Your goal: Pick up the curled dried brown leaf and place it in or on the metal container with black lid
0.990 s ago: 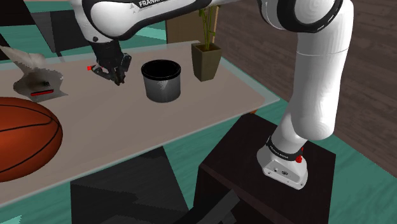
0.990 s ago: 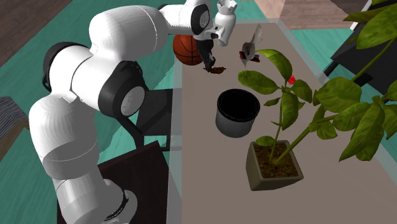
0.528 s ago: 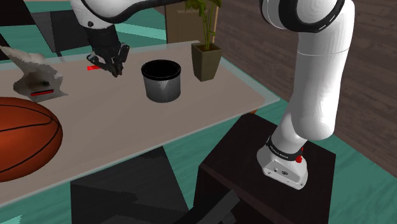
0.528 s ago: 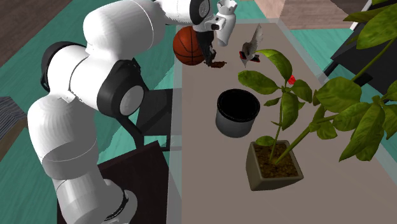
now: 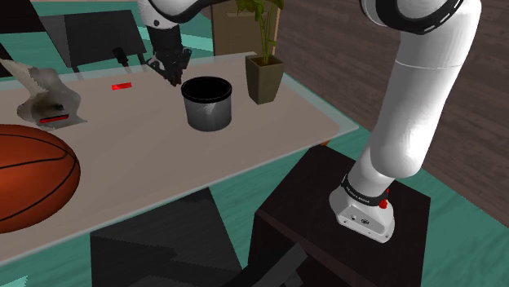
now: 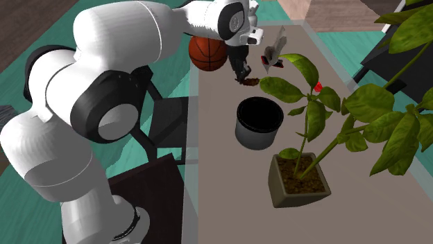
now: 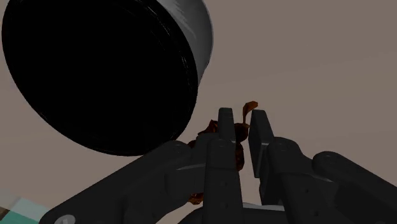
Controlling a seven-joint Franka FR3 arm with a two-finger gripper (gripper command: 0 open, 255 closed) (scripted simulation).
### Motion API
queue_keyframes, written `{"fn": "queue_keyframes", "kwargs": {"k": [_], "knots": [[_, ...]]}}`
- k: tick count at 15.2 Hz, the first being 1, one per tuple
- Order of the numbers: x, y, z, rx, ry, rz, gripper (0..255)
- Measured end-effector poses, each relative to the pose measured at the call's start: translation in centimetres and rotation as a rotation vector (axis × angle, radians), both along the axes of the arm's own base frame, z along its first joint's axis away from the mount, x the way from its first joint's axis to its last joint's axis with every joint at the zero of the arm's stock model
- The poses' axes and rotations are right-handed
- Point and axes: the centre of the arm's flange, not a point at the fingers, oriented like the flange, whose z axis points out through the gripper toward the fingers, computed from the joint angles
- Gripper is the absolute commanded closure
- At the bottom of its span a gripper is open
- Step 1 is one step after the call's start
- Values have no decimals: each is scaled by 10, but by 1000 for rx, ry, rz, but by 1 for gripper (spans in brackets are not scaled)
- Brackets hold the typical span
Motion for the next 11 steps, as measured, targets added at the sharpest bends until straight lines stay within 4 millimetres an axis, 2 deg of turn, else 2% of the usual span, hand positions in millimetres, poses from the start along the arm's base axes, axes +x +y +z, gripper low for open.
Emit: {"fn": "queue_keyframes", "kwargs": {"k": [10, 11], "knots": [[15, -129, -7, 0, 0, 0, 255], [16, -137, -8, 0, 0, 0, 255]]}}
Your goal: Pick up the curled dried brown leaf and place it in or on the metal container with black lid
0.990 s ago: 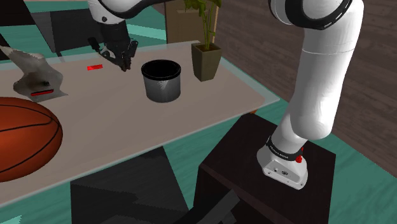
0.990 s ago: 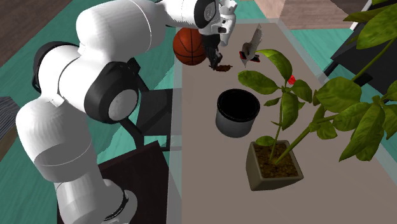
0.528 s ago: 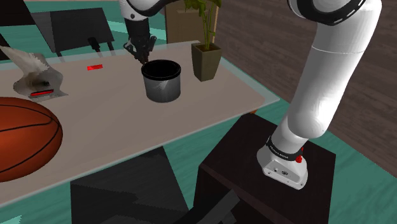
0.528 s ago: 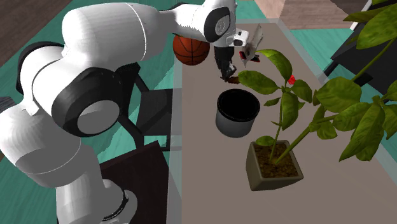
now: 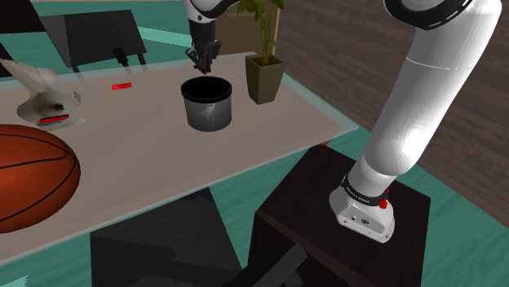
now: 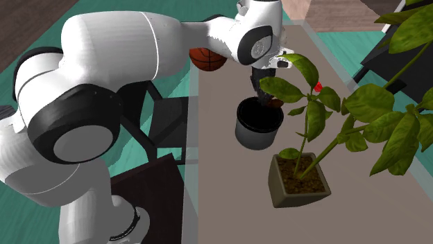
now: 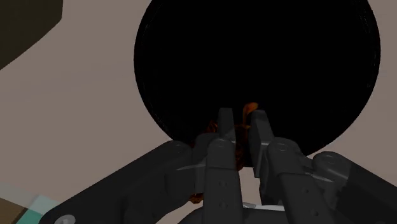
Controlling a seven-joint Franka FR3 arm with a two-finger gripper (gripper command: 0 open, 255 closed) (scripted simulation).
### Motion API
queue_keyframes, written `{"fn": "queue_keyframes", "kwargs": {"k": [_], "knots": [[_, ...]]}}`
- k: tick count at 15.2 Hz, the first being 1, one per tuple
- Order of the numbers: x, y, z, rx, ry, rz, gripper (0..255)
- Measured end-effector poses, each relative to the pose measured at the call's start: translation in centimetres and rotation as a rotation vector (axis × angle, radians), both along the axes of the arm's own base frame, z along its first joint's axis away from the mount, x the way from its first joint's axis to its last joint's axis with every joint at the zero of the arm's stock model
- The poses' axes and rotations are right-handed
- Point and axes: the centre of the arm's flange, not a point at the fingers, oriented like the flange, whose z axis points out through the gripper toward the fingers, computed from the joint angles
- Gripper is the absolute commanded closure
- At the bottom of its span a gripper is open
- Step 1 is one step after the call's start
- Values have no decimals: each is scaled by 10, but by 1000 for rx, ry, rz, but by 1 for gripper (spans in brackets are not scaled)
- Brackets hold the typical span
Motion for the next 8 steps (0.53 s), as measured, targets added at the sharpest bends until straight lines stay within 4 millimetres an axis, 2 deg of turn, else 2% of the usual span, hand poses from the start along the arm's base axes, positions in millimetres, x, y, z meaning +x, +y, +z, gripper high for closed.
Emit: {"fn": "queue_keyframes", "kwargs": {"k": [2, 8], "knots": [[1, -7, -9, 0, 0, 1, 255], [0, -10, -41, 0, 0, 2, 255]]}}
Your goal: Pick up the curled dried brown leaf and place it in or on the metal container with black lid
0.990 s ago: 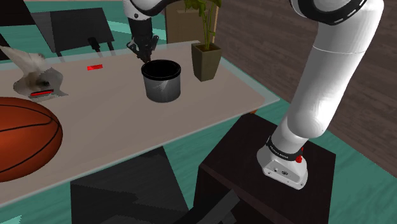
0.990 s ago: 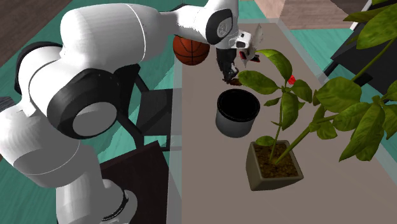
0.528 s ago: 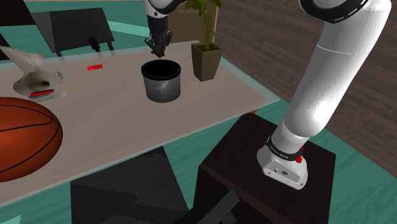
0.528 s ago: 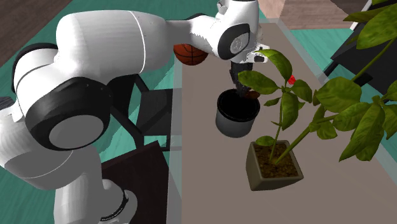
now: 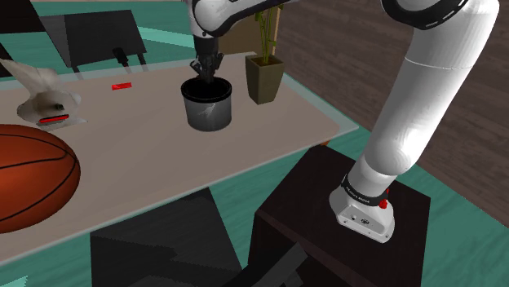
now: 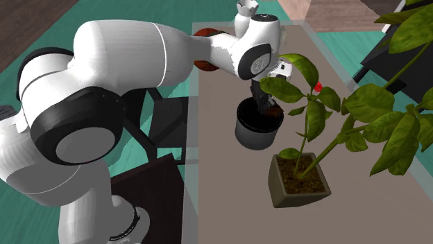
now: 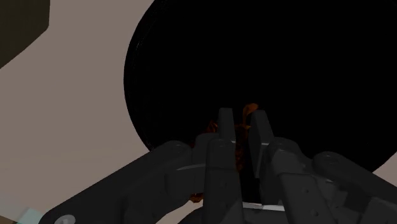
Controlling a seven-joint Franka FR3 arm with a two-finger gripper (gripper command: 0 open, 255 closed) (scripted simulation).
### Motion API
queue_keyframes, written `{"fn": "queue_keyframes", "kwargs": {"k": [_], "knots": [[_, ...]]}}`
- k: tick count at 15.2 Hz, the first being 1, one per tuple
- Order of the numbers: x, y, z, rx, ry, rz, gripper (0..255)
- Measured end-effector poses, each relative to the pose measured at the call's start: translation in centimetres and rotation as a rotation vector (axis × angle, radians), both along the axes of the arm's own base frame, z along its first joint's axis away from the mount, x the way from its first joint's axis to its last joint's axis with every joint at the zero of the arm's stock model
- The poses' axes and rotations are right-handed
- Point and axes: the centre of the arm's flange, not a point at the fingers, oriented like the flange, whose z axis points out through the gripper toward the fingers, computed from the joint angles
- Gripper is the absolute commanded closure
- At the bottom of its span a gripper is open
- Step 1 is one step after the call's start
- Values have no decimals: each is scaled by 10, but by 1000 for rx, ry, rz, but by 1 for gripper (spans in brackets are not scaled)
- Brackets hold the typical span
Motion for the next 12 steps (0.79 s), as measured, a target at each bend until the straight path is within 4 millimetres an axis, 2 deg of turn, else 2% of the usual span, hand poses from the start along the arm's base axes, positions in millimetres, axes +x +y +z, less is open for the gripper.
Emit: {"fn": "queue_keyframes", "kwargs": {"k": [3, 9, 10, 12], "knots": [[0, 0, -11, 0, -2, 0, 255], [0, 1, -11, 0, -8, -1, 255], [0, 1, -12, 0, -9, -1, 0], [0, 3, -14, 0, -5, 1, 0]]}}
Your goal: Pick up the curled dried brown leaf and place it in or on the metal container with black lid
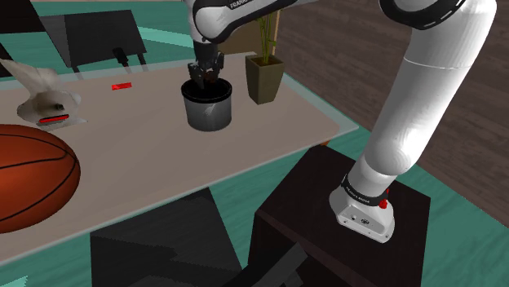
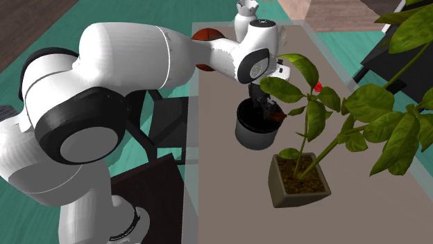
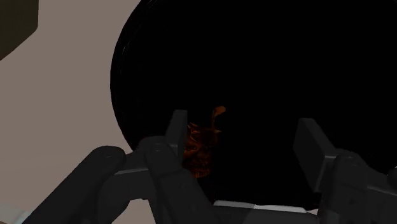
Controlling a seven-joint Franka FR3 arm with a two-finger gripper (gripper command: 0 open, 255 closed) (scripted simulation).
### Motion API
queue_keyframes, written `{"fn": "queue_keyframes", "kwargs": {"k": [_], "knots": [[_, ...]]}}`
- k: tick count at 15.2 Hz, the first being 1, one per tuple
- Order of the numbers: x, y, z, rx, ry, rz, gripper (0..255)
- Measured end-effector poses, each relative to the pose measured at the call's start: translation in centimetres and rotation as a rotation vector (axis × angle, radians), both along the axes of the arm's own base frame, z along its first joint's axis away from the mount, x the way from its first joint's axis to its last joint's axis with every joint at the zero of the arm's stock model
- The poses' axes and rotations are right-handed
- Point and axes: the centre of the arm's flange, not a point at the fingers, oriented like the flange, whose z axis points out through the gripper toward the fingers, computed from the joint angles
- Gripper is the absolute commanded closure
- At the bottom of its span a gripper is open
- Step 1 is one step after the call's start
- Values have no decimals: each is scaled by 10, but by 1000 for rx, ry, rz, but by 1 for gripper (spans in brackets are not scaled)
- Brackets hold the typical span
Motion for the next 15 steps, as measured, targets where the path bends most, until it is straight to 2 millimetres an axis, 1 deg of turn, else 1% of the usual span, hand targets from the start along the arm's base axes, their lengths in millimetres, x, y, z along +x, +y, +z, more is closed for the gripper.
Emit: {"fn": "queue_keyframes", "kwargs": {"k": [4, 6, 8, 9, 11, 15], "knots": [[0, -1, -2, 0, 4, -1, 0], [-2, 1, 13, 0, 4, -1, 0], [-5, 2, 38, 0, 3, -1, 0], [-7, 2, 43, 0, 3, -1, 0], [-7, 3, 47, 0, 4, -1, 0], [-7, 2, 48, 0, 4, -1, 0]]}}
